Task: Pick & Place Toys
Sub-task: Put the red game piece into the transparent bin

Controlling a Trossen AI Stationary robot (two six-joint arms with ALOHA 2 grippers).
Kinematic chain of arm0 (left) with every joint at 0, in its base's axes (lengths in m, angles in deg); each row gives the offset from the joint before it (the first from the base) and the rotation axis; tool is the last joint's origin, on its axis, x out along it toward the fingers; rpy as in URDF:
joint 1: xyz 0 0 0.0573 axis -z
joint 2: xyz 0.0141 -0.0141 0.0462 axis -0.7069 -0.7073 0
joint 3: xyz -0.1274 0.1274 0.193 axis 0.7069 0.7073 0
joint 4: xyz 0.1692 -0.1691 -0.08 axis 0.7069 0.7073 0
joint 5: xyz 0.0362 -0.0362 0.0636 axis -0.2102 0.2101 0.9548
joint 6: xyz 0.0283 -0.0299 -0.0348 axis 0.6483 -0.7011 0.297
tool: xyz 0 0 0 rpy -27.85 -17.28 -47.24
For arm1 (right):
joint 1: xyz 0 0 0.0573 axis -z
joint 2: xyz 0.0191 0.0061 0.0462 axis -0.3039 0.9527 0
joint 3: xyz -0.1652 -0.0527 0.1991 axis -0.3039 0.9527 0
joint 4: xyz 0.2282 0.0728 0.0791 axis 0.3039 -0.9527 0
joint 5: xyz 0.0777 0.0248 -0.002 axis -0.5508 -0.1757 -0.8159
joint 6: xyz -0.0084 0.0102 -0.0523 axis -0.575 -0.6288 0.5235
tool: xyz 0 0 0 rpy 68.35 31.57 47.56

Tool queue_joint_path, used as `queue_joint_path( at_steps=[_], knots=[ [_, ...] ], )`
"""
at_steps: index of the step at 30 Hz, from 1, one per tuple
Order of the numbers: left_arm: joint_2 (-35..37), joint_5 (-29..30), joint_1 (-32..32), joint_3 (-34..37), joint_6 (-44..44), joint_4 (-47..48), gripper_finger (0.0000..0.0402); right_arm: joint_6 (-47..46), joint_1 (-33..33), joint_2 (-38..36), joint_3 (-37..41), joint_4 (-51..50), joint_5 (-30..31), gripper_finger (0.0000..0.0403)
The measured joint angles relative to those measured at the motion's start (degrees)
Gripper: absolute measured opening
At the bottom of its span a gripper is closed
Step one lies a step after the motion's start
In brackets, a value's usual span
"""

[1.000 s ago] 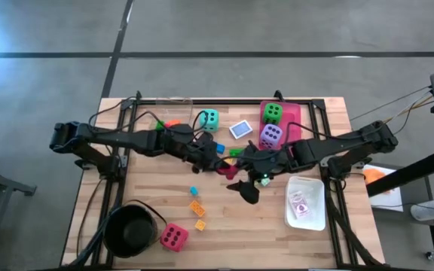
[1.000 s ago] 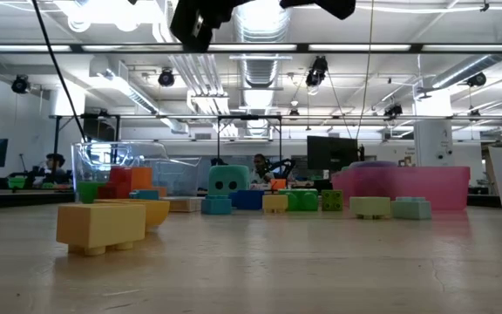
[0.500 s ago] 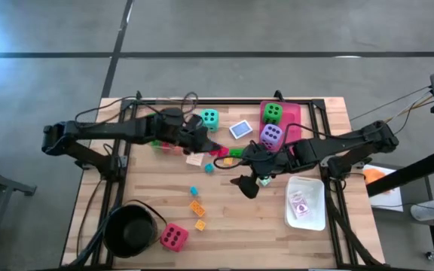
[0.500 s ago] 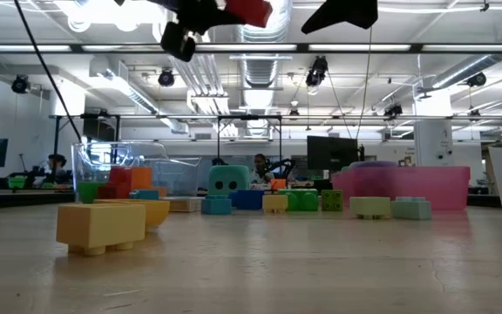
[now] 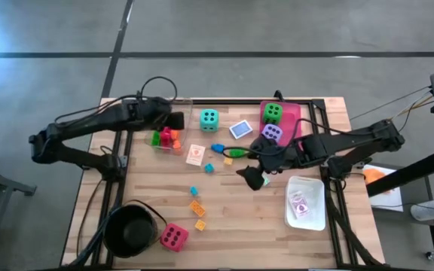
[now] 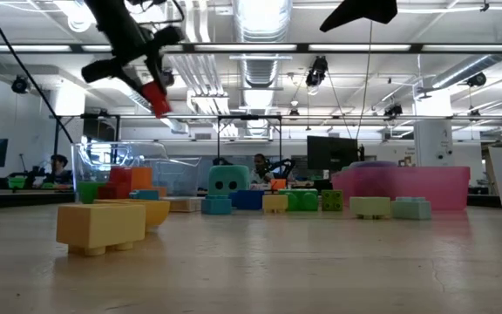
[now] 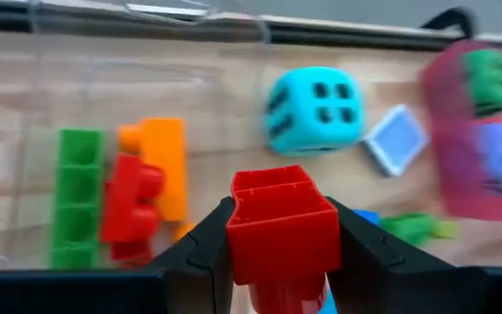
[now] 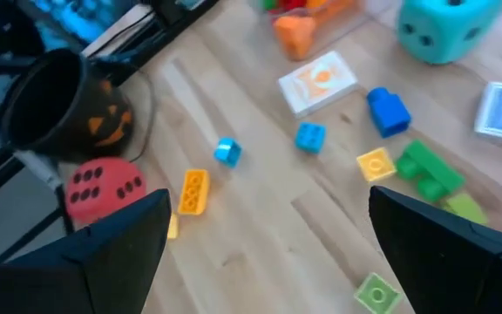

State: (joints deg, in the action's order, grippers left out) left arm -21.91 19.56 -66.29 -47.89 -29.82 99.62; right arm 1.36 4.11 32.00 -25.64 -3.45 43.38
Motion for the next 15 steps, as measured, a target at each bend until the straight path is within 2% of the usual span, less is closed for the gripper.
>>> queue_joint_path(
  at_steps=[8, 15],
  knots=[
    [-7.0, -0.4, -3.1, 0.1, 5.7, 2.7, 0.0132, -2.8, 0.0, -0.6, 0.0, -3.1, 1.5, 0.0382],
    [-13.7, -3.4, -4.3, 0.2, 9.5, 2.4, 0.0132, -7.9, 0.0, -2.5, 0.0, -8.4, 2.4, 0.0382]
  ],
)
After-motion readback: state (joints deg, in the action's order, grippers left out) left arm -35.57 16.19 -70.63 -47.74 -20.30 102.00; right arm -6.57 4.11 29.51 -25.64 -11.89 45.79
